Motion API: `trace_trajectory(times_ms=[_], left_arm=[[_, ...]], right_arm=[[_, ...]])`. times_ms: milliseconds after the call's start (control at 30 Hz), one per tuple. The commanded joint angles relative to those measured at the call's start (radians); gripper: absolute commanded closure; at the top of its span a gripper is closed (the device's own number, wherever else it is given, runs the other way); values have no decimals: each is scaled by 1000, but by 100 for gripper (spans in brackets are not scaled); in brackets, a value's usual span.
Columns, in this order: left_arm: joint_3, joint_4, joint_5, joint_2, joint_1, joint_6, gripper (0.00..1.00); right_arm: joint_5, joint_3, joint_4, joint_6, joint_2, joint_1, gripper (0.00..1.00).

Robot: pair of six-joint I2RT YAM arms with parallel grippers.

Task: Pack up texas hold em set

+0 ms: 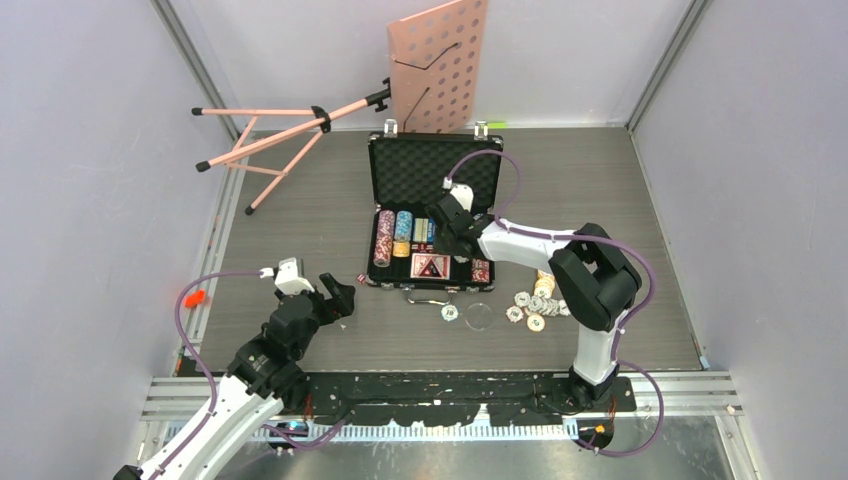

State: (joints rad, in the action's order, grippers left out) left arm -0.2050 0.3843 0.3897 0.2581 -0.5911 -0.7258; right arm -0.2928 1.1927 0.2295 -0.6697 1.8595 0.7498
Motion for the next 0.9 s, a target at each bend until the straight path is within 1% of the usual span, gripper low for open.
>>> trace_trajectory(times_ms=[0, 33, 133, 300, 367, 433, 667, 867], left_arm=[[4, -53, 1, 6, -3, 8, 17], [3, -53, 1, 6, -3, 8, 17], [3, -53, 1, 6, -2, 8, 17], [3, -53, 1, 6, -2, 8, 17], [3, -53, 1, 6, -3, 8, 17], [3, -53, 1, 6, -3, 8, 17], [4, -57, -6, 11, -3, 10, 17], [2, -99, -66, 53, -2, 52, 17]], right_arm=[[17, 10, -75, -35, -6, -9, 81], [20, 10, -76, -37, -6, -11, 80], [21, 5, -75, -40, -9, -17, 72], [19, 1, -70, -44, -19, -20, 66], [18, -1, -69, -44, -24, -20, 60], [16, -2, -67, -44, -31, -20, 57], [4, -3, -54, -34, -71, -20, 56], [9, -1, -14, -13, -141, -20, 57]])
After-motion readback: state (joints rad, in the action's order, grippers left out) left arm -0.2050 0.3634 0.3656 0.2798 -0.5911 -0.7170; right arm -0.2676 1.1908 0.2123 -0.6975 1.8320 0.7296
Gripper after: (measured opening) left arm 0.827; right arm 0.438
